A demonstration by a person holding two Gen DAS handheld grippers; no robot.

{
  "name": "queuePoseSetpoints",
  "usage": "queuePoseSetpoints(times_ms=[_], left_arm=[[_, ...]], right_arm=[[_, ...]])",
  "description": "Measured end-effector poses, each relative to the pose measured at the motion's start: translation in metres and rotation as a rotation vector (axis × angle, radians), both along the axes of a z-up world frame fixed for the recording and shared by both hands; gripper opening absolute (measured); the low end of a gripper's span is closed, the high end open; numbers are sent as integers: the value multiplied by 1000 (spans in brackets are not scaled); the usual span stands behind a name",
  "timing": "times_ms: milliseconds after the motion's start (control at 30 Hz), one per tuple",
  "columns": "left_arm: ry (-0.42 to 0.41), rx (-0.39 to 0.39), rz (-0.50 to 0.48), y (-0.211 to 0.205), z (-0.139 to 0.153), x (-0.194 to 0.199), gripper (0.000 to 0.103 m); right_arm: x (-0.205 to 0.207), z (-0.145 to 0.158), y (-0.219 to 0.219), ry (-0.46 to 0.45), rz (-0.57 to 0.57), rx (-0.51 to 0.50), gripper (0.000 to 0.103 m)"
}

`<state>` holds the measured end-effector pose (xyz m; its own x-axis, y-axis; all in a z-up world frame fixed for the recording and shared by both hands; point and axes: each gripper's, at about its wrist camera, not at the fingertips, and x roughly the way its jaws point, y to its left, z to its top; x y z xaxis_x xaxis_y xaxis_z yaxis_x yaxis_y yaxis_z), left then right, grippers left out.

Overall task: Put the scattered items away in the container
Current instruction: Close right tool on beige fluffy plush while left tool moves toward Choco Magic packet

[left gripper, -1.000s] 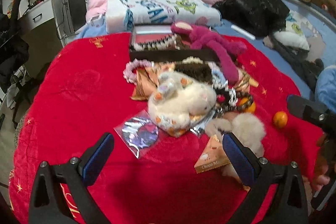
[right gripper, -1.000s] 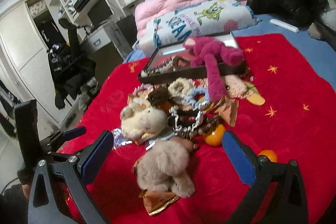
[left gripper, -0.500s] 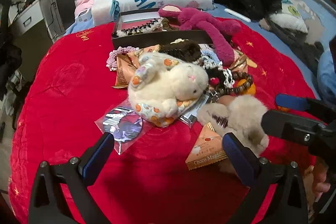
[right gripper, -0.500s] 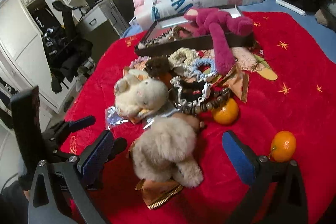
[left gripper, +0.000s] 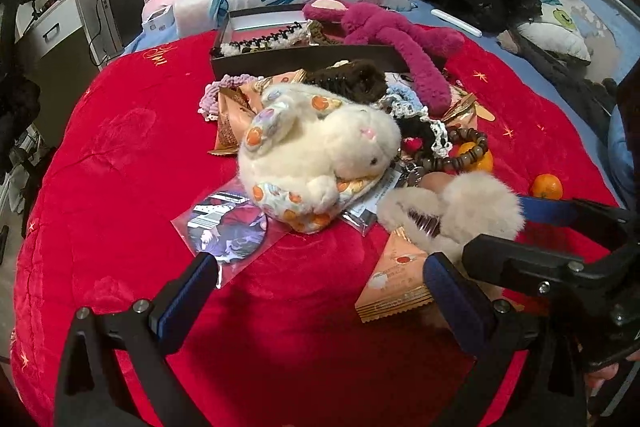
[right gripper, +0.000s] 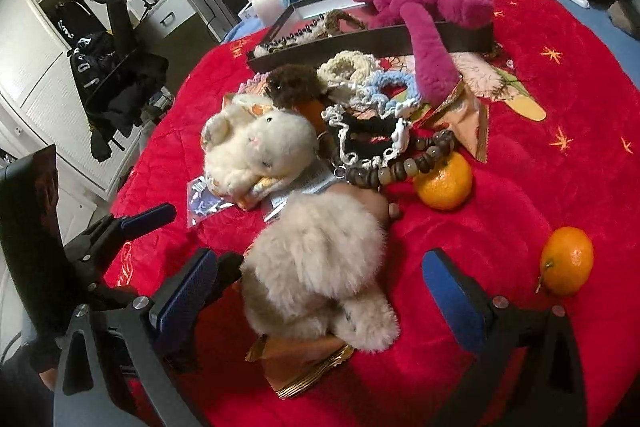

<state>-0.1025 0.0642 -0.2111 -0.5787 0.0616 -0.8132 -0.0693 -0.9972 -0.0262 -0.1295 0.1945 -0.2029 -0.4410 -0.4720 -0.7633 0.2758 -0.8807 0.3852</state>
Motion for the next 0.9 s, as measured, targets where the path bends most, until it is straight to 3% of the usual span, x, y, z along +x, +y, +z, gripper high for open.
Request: queuePoseSetpoints(times_ms=[133, 533, 633, 733, 800, 900], left_arm=[[-23, -15, 15, -1, -2, 0, 103], [-38, -36, 39, -3, -5, -1, 103], [-36, -33, 37, -2, -5, -1, 103], [-35, -26, 36, -3, -4, -1, 103], [-36, -25, 36, -3, -4, -1, 103], [-37, -22, 32, -2, -4, -1, 103]], right_arm=[[-2, -3, 1, -15, -2, -11, 100], [-3, -8, -7, -54, 38, -25, 51], [-5, -7, -2, -62, 26, -49, 49], [-5, -1, -1, -48, 19, -48, 41], [-4, 4, -1, -40, 25, -42, 24], [-3, 12, 2, -21, 15, -33, 17]])
